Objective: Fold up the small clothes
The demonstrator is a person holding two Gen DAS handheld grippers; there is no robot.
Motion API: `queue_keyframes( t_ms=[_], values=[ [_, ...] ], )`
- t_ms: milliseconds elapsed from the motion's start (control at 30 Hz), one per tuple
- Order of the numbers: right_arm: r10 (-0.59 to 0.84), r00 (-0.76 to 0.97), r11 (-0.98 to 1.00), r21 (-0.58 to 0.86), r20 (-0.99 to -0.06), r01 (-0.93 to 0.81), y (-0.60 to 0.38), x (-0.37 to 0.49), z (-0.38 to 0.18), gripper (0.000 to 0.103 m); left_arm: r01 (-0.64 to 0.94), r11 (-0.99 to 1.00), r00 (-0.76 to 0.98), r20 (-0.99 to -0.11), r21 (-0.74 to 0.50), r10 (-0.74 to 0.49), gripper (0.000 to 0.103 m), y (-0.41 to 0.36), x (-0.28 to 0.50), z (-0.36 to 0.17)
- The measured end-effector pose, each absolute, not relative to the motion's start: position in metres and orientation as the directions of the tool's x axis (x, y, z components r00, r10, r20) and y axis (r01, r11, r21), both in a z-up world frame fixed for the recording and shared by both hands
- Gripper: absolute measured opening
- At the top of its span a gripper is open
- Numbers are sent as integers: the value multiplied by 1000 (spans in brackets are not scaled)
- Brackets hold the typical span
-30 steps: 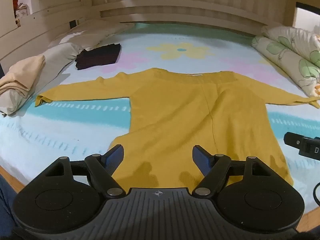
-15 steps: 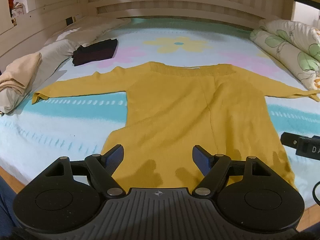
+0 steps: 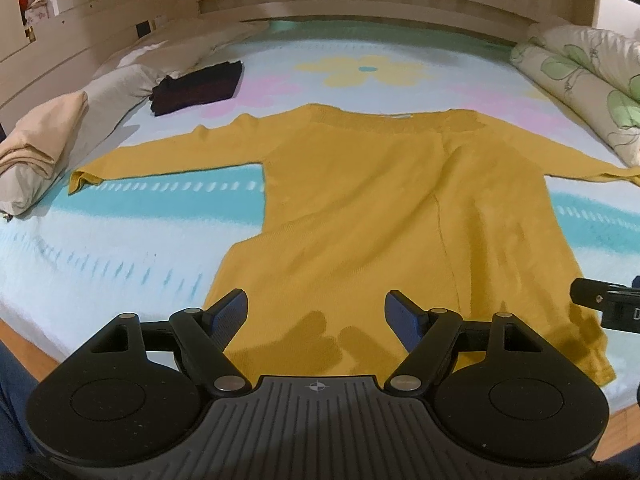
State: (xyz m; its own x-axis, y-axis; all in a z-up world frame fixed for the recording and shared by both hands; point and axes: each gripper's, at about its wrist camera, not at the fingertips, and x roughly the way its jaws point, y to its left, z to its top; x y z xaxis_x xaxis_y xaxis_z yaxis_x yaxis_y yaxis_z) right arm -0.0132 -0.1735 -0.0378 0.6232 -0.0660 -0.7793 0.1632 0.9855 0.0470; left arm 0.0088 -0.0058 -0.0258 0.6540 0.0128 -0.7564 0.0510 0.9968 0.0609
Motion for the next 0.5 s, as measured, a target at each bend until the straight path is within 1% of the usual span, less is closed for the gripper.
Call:
queue_keyframes(
  t_ms=[300, 500],
  values=[
    [-59, 607, 987, 45, -793, 154, -171, -11, -40, 101, 43, 998, 629, -777, 48, 10, 75, -2, 10, -31],
    [-50, 603, 989, 45, -796, 143, -169, -10, -41, 101, 43, 997, 619, -785, 71, 29, 75, -5, 11, -33]
  ],
)
